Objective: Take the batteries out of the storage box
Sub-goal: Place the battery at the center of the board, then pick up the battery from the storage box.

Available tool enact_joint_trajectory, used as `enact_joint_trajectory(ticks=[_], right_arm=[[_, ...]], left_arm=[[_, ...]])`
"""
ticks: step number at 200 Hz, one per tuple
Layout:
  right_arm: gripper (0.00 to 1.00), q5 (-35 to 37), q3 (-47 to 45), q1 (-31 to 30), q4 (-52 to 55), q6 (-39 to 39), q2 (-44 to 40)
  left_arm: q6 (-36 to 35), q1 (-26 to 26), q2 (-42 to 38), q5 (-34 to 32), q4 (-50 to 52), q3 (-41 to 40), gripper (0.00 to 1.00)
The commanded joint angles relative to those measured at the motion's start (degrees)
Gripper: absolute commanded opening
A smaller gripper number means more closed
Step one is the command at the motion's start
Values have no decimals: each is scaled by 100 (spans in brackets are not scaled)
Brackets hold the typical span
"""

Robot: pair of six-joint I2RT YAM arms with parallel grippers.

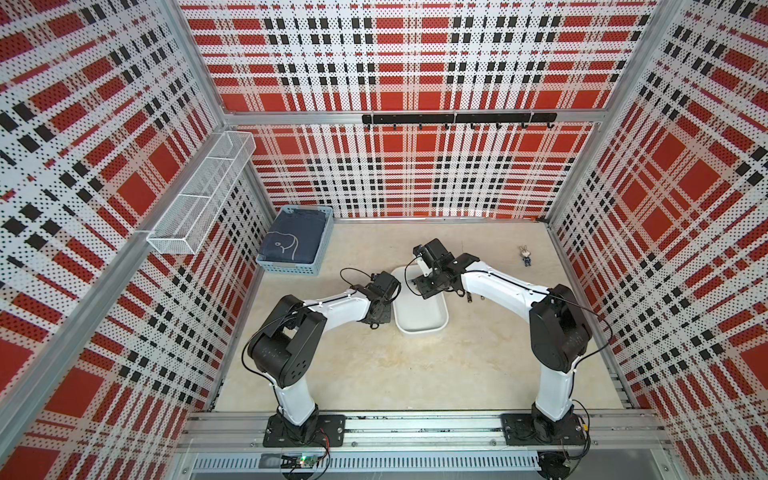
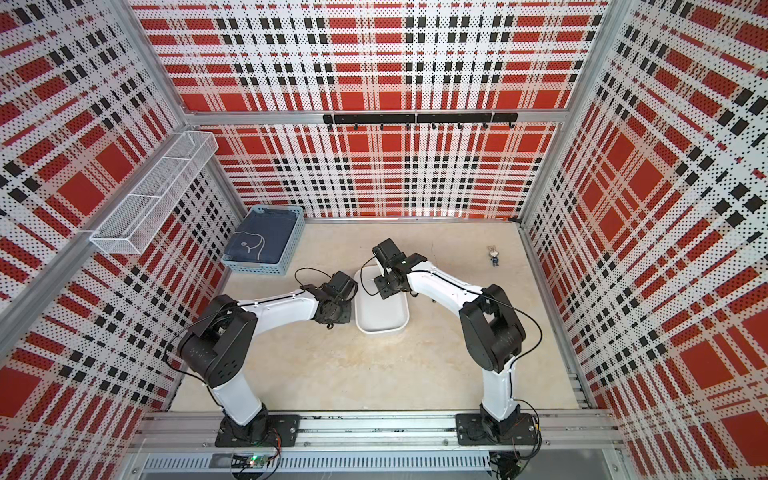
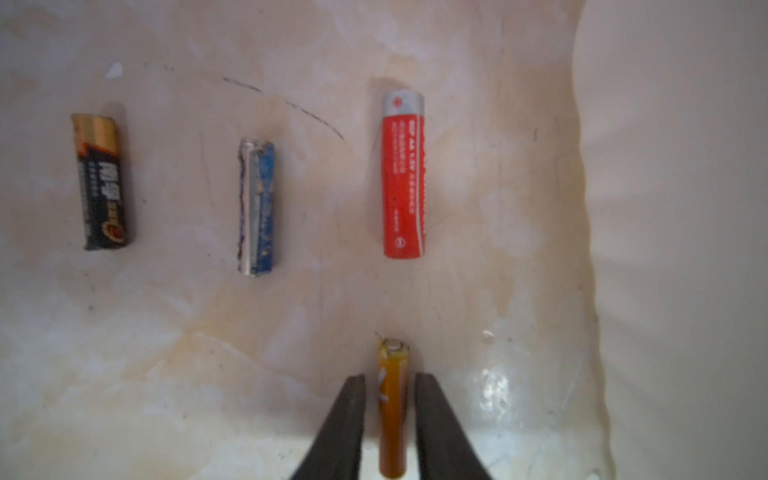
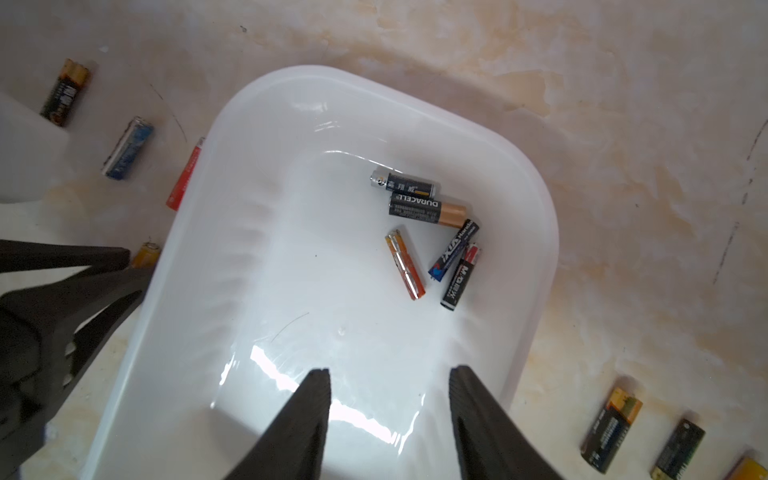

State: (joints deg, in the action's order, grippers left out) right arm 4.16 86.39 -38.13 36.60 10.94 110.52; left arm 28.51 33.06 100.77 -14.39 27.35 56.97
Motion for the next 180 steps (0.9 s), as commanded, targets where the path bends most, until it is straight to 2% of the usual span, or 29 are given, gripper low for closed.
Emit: enact_joint_trajectory(ticks=[1,84,125,180], right_arm=[[53,66,220,2,5,-141,262],[49,182,990,38,102,-346,1344],[45,128,1077,73,120,-356,1678],[36,-58,907,129,7,-273,1839]], left_arm=[[5,-54,-164,-104,-55,-63,31],[80,-6,-1025,-106,370,464,34],[87,-1,-1602,-478,343,546,35],[67,-6,-1570,-564,315,510,36]])
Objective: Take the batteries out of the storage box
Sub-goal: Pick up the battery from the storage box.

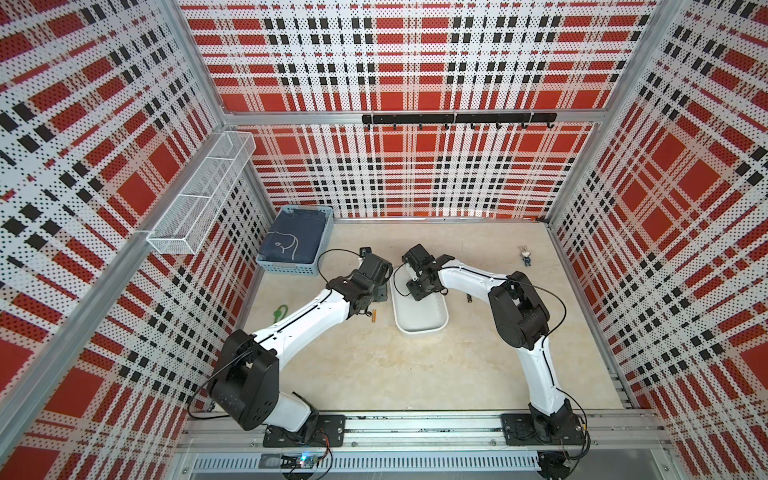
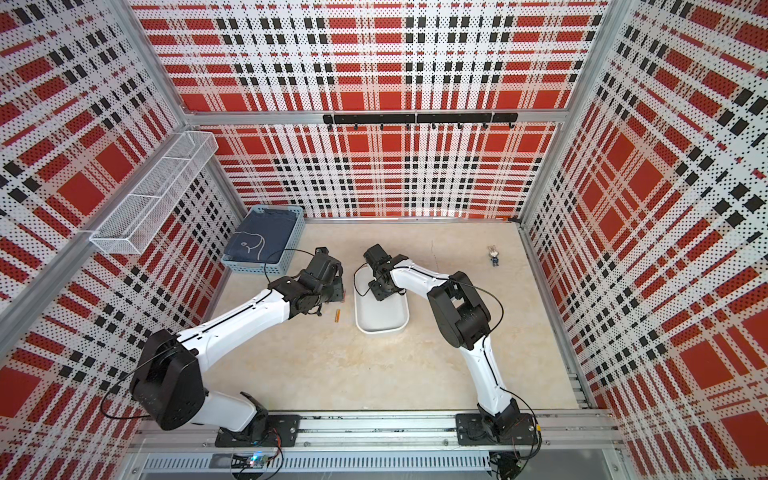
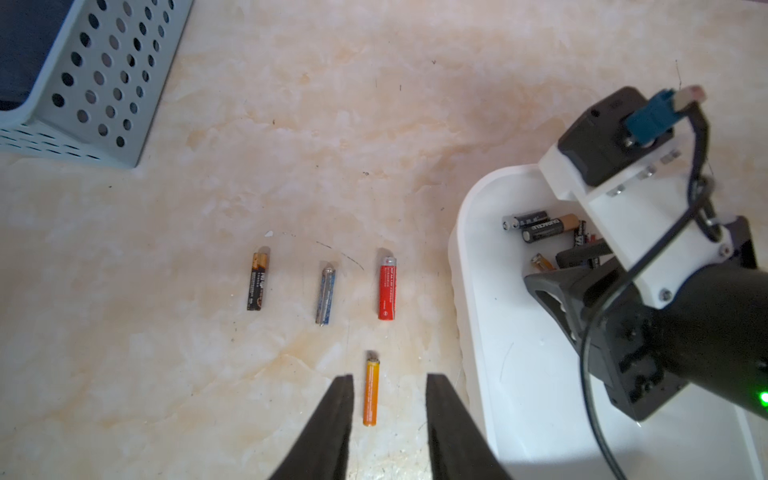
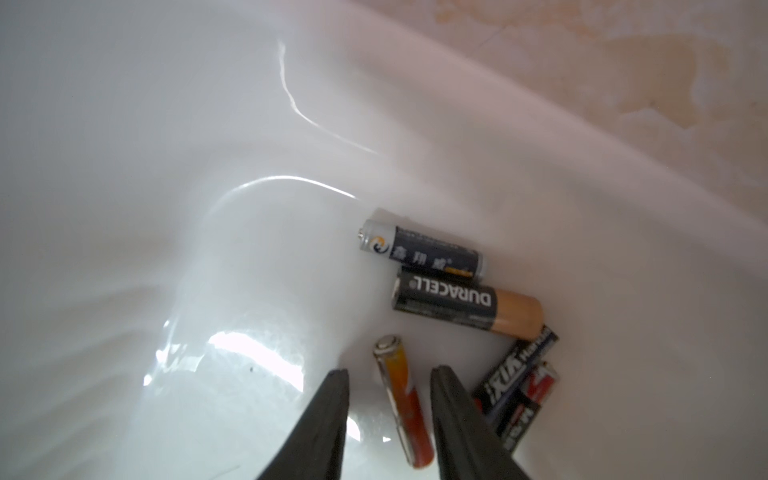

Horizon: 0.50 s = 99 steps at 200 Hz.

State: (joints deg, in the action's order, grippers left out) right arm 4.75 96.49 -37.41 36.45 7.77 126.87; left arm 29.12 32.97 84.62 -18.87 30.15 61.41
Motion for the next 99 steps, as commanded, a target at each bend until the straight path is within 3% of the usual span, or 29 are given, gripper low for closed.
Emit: enact_joint_trajectory(ticks=[1,56,99], right_arm=[[36,-125,-103,58,26,47,205],[3,-361,-243,65,120,350,202],[0,-548,-78,63,288,754,-251]], left_arm=[[6,5,46,-116,35,74,36],[-81,8,110,-220,34,192,36],[1,56,6,-512,-60,269,36]])
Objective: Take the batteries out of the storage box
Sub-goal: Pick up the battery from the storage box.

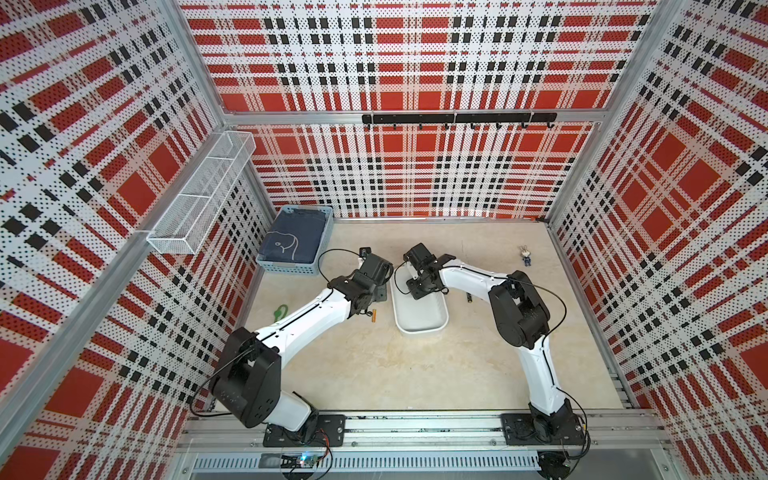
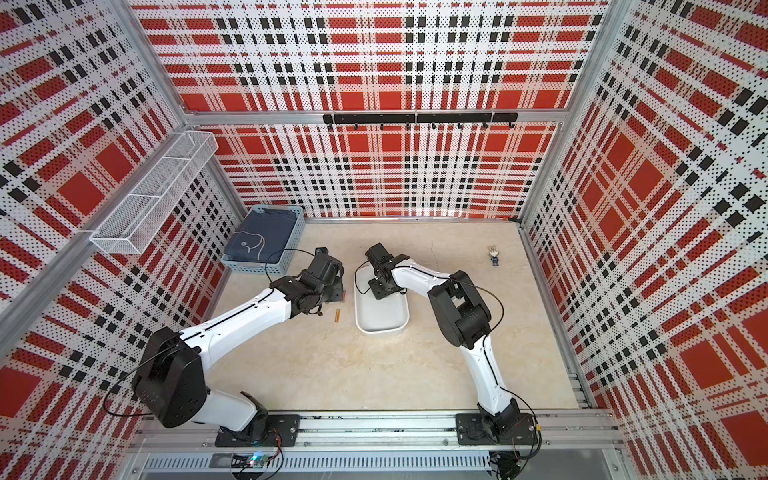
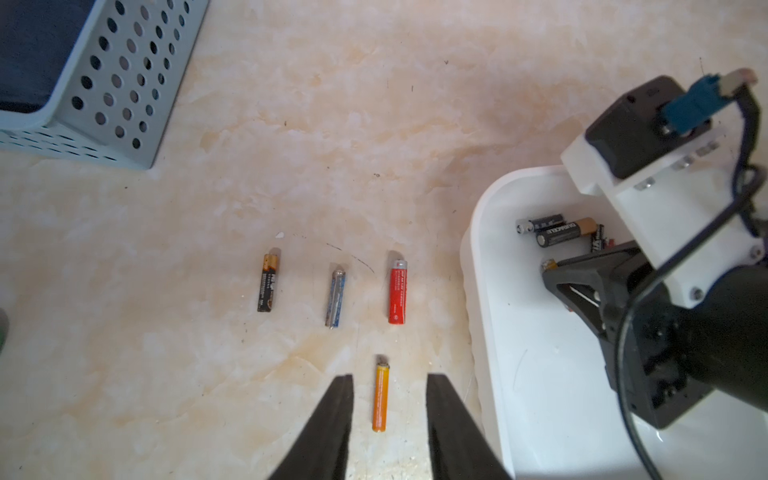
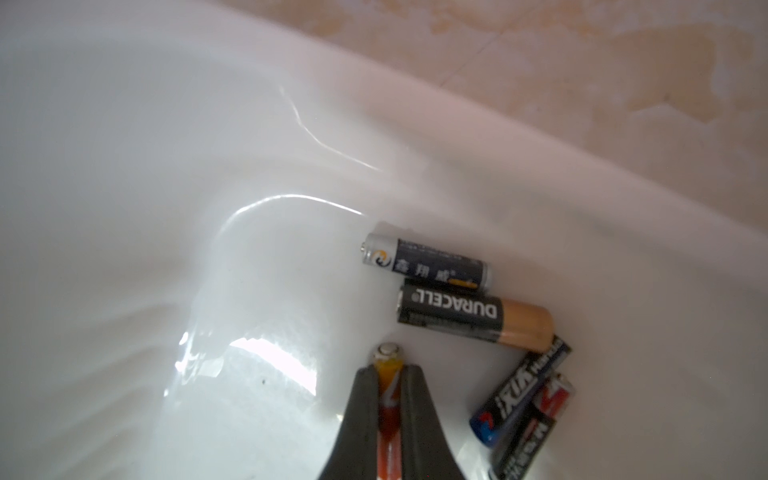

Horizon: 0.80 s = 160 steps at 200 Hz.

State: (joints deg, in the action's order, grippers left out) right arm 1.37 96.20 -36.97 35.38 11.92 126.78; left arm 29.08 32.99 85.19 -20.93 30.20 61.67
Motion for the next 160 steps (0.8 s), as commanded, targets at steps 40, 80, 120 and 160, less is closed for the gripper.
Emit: enact_joint_trajectory(ticks=[40,80,120,160], right_arm=[[0,-448,20,105,410,812,-976],[0,-601,-655,454,130,1182,-2020],[0,68,-1697,868,449,1286,-3121],[0,355,-3234,1183,327,1450,-3834]], left_arm=[[133,170,-508,-732,-547,44,36],[75,297,-511,-788,-700,37,36],[-181,680,61,-829,-628,473,36],[-239,982,564,-882,-643,844,36]])
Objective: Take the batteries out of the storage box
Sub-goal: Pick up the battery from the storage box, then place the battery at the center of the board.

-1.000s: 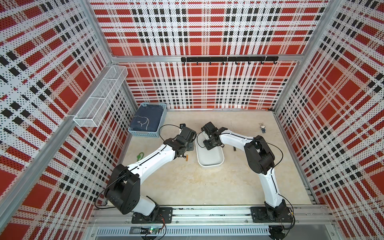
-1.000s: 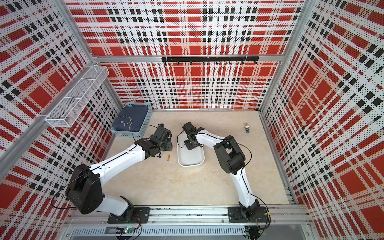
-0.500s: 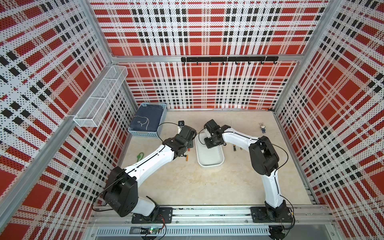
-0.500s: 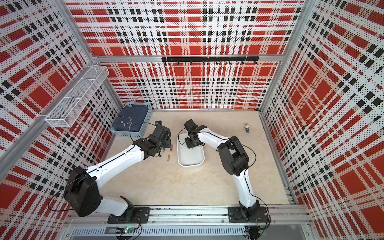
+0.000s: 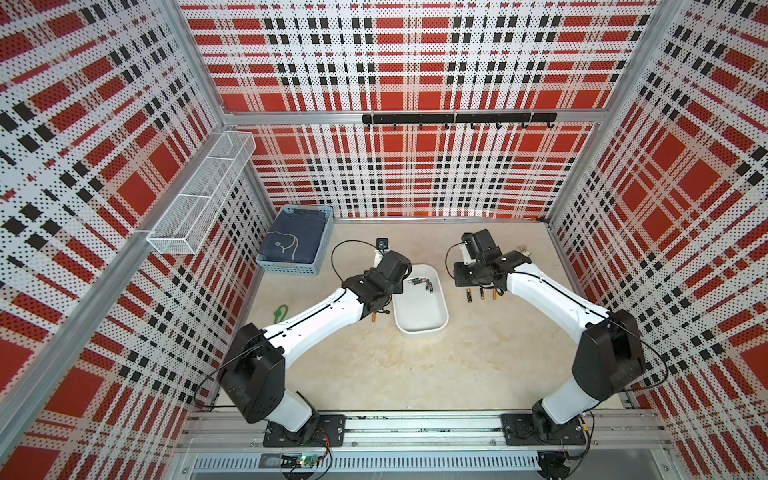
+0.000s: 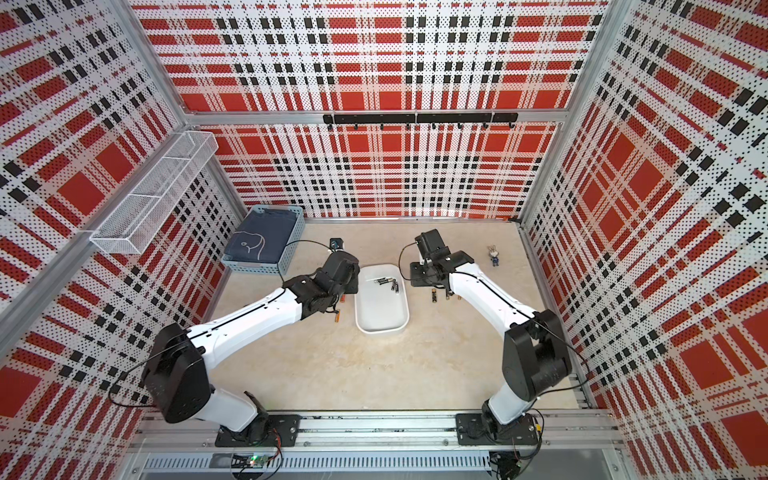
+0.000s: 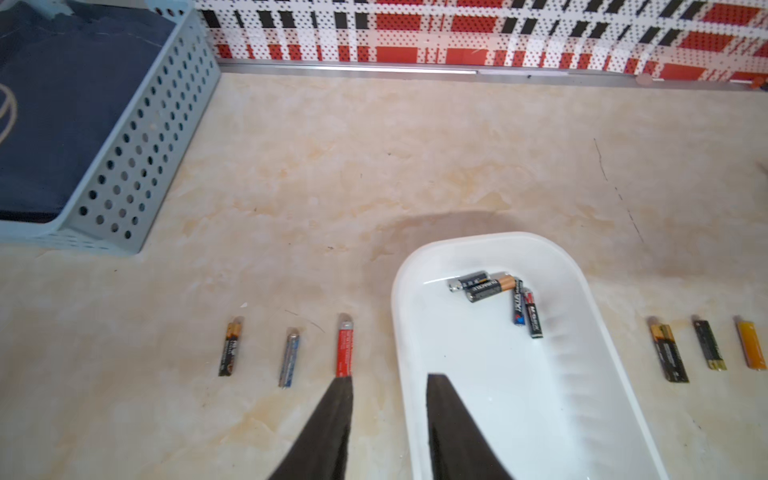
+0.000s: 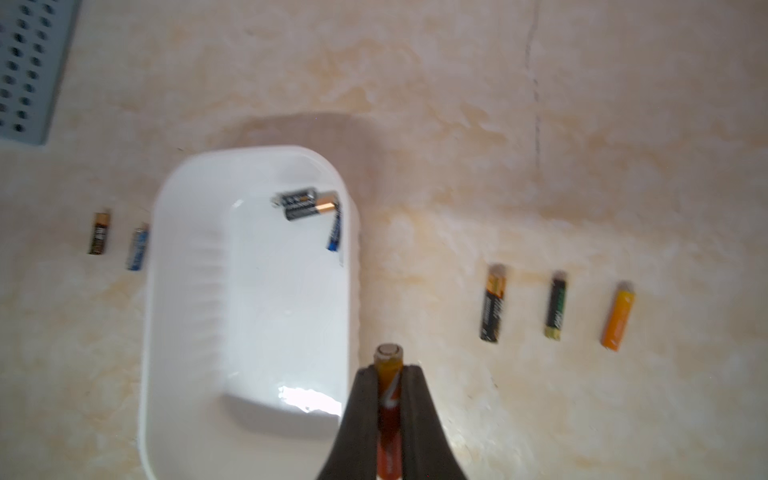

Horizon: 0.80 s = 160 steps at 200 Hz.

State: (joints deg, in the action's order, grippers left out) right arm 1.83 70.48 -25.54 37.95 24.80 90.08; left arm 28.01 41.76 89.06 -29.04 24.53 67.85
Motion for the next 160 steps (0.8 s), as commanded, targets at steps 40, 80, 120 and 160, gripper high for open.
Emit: enact_joint_trajectory(ticks=[40,80,120,160], right_arm=[[0,204,-1519,43,-530,393,93],[0,484,-1696,41,-877,438,555],[0,572,-1713,41,-1034,495,754],[21,630,-1725,41,-1050,509,719]], left_arm=[[-234,105,438,2,-131,442,36],[-244,91,422,21,-93,413,36],[-243,59,444,91,-4,358,37],[-335,67,812,581,85,667,40]])
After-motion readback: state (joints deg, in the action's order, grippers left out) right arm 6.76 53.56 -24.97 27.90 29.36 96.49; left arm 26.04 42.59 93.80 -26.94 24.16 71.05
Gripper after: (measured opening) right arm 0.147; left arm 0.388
